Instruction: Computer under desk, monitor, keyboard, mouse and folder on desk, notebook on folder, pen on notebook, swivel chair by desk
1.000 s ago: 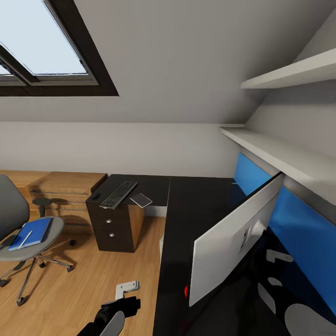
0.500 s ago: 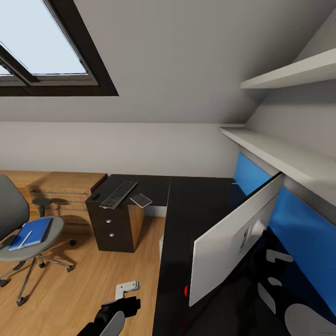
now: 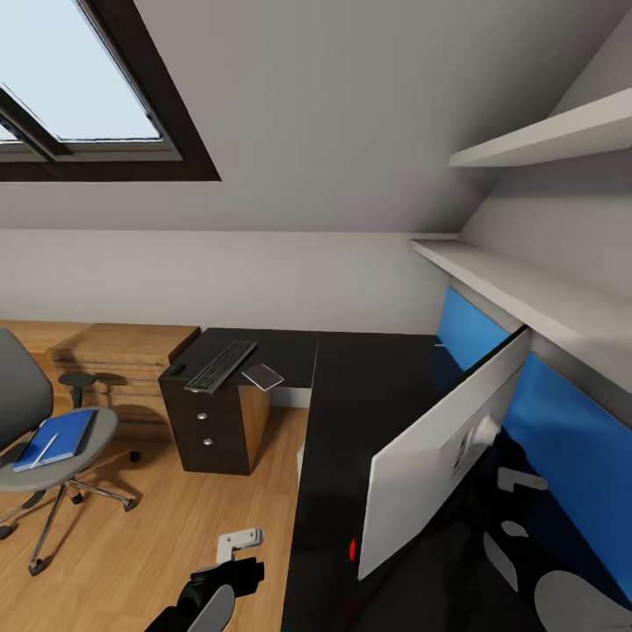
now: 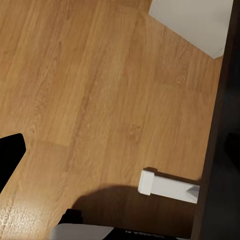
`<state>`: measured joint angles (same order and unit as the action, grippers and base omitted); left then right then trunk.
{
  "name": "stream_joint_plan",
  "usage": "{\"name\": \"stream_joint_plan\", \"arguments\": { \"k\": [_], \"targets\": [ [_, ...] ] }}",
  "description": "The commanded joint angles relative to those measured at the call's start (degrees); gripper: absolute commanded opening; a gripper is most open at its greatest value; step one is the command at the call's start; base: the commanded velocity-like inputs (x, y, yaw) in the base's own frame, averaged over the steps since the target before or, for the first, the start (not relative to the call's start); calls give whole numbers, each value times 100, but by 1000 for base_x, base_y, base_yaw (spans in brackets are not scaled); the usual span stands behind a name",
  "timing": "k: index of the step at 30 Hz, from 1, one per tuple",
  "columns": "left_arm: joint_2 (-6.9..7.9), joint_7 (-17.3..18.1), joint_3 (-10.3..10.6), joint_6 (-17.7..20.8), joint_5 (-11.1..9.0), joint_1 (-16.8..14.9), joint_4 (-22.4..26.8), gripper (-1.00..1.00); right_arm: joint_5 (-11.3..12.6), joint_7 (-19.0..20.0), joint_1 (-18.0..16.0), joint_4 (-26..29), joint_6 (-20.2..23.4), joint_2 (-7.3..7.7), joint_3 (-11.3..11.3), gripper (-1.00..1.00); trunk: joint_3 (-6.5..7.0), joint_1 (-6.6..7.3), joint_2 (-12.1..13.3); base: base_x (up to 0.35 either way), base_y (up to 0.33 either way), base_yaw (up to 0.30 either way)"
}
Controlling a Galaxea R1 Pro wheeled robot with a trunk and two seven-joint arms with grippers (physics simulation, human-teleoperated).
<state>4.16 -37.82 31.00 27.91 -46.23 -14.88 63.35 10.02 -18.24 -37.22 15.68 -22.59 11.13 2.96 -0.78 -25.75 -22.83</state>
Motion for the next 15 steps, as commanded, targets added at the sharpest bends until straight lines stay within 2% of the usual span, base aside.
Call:
{"name": "stream_joint_plan", "arguments": {
  "k": [1,15],
  "targets": [
    [6,-50,20,4,-44,-6,8,100,53,-12,-4,1,-25,3,53,100,-8,-3,-9,0,0,0],
    [6,-50,20,3,-44,-6,8,100,53,-13,-4,5,-22,3,73,100,-8,-3,-9,0,0,0]
  ]
}}
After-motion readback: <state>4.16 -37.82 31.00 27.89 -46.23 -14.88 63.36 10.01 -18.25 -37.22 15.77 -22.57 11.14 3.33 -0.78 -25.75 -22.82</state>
